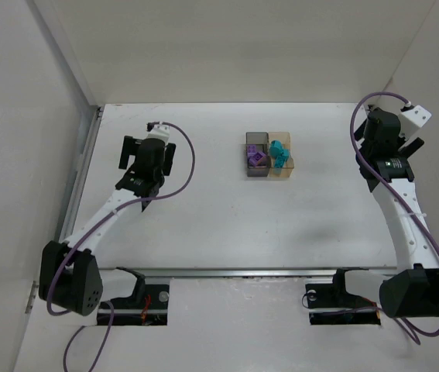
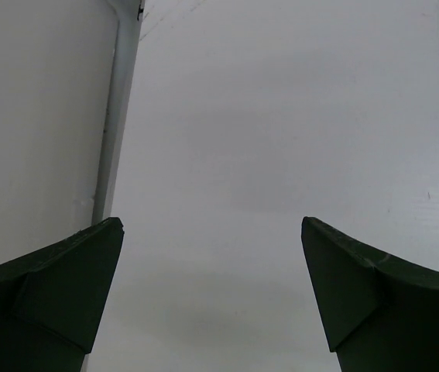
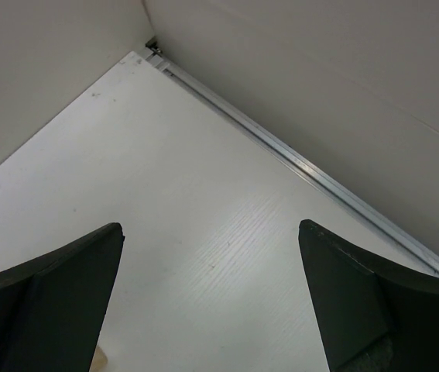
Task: Sort the legos into containers by color
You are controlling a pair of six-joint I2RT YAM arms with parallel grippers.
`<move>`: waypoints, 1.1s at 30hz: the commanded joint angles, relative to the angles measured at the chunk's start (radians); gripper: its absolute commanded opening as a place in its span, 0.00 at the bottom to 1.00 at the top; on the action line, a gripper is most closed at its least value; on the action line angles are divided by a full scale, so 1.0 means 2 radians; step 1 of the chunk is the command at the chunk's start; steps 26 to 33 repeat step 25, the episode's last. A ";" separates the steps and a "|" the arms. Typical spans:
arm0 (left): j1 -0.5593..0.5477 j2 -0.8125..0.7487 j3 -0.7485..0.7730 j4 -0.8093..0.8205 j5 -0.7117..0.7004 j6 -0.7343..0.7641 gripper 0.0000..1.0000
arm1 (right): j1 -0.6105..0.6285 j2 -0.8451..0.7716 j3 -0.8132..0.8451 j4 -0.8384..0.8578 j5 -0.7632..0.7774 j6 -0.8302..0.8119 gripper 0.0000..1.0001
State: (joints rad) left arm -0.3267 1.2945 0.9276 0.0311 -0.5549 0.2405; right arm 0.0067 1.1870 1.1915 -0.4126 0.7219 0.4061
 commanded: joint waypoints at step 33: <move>-0.077 -0.123 -0.099 0.023 -0.018 -0.081 0.99 | -0.003 -0.159 -0.044 -0.064 -0.018 0.023 1.00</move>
